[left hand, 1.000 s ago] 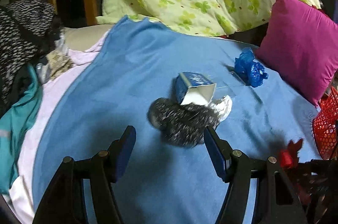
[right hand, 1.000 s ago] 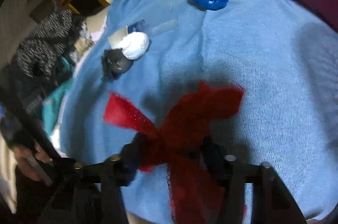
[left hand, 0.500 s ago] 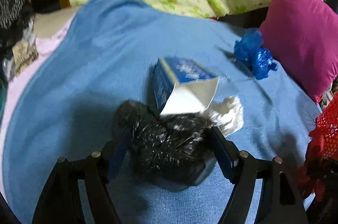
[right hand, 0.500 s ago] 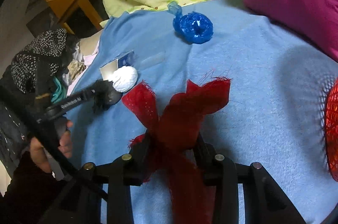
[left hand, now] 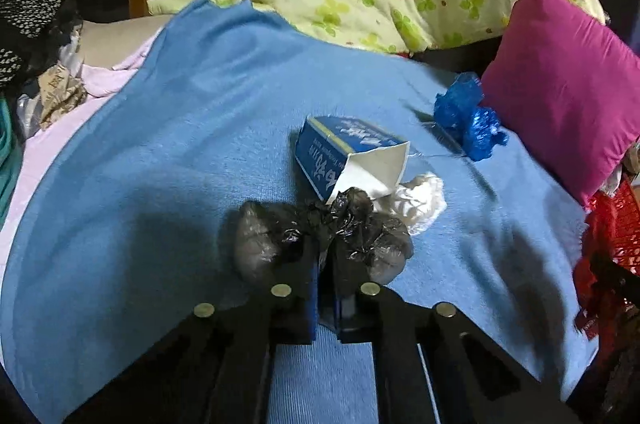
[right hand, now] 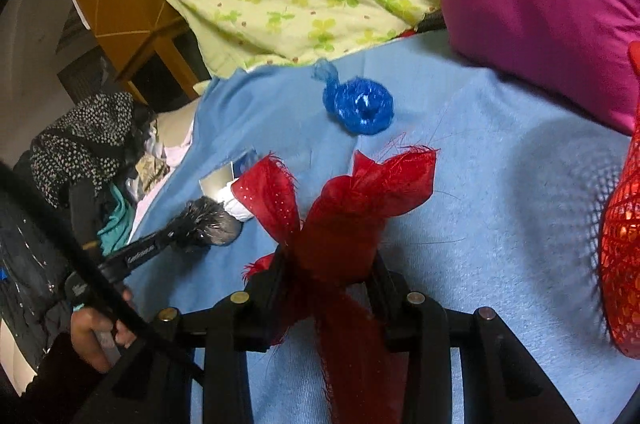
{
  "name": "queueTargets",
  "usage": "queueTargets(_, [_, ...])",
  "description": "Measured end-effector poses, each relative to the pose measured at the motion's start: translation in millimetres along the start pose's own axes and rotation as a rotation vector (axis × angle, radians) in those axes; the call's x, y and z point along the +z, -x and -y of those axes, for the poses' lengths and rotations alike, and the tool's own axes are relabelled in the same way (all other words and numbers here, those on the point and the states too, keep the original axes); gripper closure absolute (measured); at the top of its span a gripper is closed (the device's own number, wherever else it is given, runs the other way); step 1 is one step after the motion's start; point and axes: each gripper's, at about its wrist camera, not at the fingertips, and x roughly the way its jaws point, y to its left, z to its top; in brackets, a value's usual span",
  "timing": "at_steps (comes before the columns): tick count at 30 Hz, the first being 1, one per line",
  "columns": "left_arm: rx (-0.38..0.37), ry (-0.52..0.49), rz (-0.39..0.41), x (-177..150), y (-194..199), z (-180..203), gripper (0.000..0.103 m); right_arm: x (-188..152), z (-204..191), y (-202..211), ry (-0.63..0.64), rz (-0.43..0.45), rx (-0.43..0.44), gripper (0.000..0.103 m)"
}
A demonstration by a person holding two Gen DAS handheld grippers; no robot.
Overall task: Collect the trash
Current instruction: 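Grasp the black plastic bag with the left tool while the right tool grasps the red ribbon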
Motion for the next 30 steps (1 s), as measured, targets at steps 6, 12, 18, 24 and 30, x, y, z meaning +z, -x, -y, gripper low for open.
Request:
queueTargets(6, [-0.044, 0.005, 0.034, -10.5, 33.0, 0.0, 0.101, 1.9, 2.1, 11.7, -0.007, 0.031, 0.000, 0.063])
queueTargets(12, [-0.069, 0.022, -0.004, -26.4, 46.1, -1.2, 0.093, 2.5, 3.0, 19.9, -0.004, 0.045, 0.013, 0.063])
queueTargets(18, [-0.020, 0.098, 0.032, -17.6, 39.8, -8.1, 0.033, 1.4, 0.8, 19.1, -0.006, 0.029, 0.020, 0.063])
queueTargets(24, [0.028, 0.065, -0.061, -4.6, -7.7, 2.7, 0.024, 1.5, 1.2, 18.7, 0.001, 0.029, 0.026, 0.063])
queueTargets(30, [-0.003, 0.121, -0.057, -13.1, -22.4, 1.9, 0.045, 3.6, 11.1, 16.4, -0.014, 0.028, 0.002, 0.063])
